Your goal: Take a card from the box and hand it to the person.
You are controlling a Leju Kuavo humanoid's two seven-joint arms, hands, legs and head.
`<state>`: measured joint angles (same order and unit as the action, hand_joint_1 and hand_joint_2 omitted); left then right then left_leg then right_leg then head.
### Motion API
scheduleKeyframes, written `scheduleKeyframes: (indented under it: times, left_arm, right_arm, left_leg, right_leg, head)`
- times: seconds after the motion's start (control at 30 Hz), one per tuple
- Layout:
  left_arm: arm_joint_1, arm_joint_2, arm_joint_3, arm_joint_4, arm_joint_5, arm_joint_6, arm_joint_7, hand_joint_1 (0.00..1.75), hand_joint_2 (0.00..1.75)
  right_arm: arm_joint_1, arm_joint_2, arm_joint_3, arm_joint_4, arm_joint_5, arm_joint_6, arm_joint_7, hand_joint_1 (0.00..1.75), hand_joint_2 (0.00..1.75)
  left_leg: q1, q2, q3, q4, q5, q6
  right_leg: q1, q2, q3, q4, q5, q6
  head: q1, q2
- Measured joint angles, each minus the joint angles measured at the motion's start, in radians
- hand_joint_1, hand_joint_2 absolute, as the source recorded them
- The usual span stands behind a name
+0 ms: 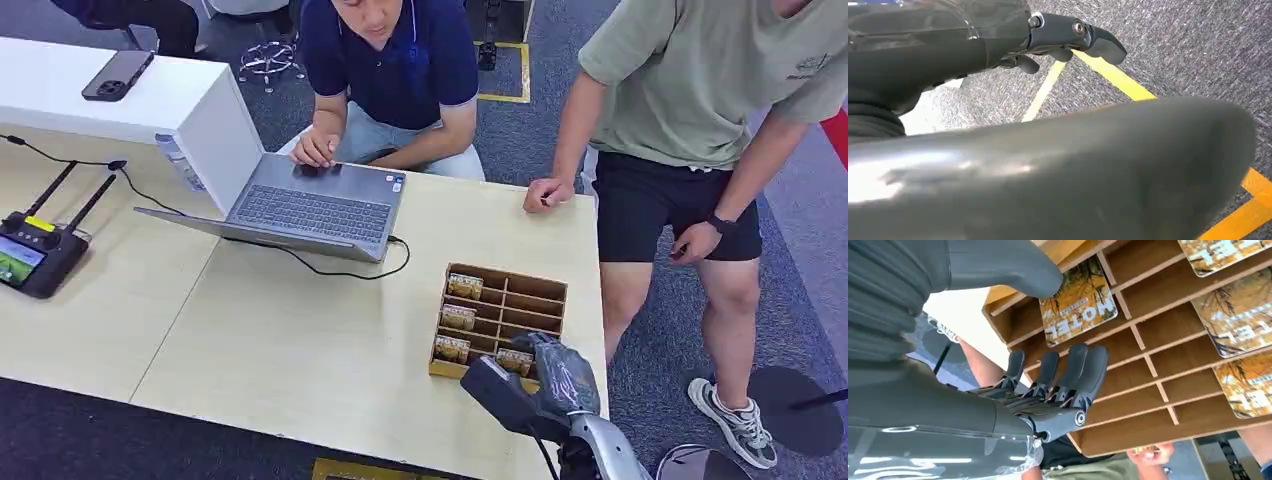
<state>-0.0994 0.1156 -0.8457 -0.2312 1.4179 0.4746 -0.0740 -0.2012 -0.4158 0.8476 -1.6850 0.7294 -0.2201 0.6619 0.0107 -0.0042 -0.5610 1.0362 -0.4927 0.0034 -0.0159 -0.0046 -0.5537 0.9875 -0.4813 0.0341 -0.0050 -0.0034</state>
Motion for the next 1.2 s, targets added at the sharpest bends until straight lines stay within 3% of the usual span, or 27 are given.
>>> scheduleKeyframes:
  times: [0.4, 0.77, 1.1, 1.17, 1.2]
  left_arm:
    - [0.0, -0.001, 0.0, 0.0, 0.0, -0.001, 0.0, 0.0, 0.0]
    - [0.0, -0.003, 0.0, 0.0, 0.0, -0.003, 0.0, 0.0, 0.0]
    - [0.0, -0.003, 0.0, 0.0, -0.014, -0.005, -0.006, 0.0, 0.0]
    - [0.0, -0.003, 0.0, 0.0, -0.015, -0.005, -0.006, 0.0, 0.0]
    - [0.0, -0.003, 0.0, 0.0, -0.015, -0.005, -0.006, 0.0, 0.0]
  right_arm:
    - [0.0, 0.0, 0.0, 0.004, -0.006, 0.0, -0.002, 0.91, 1.75]
    - [-0.002, 0.002, 0.001, 0.018, -0.025, 0.005, -0.005, 1.12, 1.75]
    - [-0.002, 0.002, 0.001, 0.022, -0.028, 0.002, -0.005, 1.1, 1.75]
    - [-0.002, 0.002, 0.001, 0.022, -0.028, 0.0, -0.005, 1.13, 1.75]
    - [-0.002, 0.002, 0.001, 0.022, -0.028, 0.0, -0.005, 1.27, 1.75]
  left_leg:
    - [0.0, 0.0, 0.0, 0.0, 0.0, 0.0]
    - [0.0, 0.0, 0.0, 0.0, 0.0, 0.0]
    - [0.0, 0.0, 0.0, 0.0, 0.0, 0.0]
    - [0.0, 0.0, 0.0, 0.0, 0.0, 0.0]
    - [0.0, 0.0, 0.0, 0.0, 0.0, 0.0]
  right_leg:
    - [0.0, 0.0, 0.0, 0.0, 0.0, 0.0]
    - [0.0, 0.0, 0.0, 0.0, 0.0, 0.0]
    - [0.0, 0.0, 0.0, 0.0, 0.0, 0.0]
    - [0.0, 0.0, 0.0, 0.0, 0.0, 0.0]
    - [0.0, 0.0, 0.0, 0.0, 0.0, 0.0]
  head:
    - [0.0, 0.0]
    - [0.0, 0.0]
    - [0.0, 0.0]
    - [0.0, 0.0]
    - [0.0, 0.0]
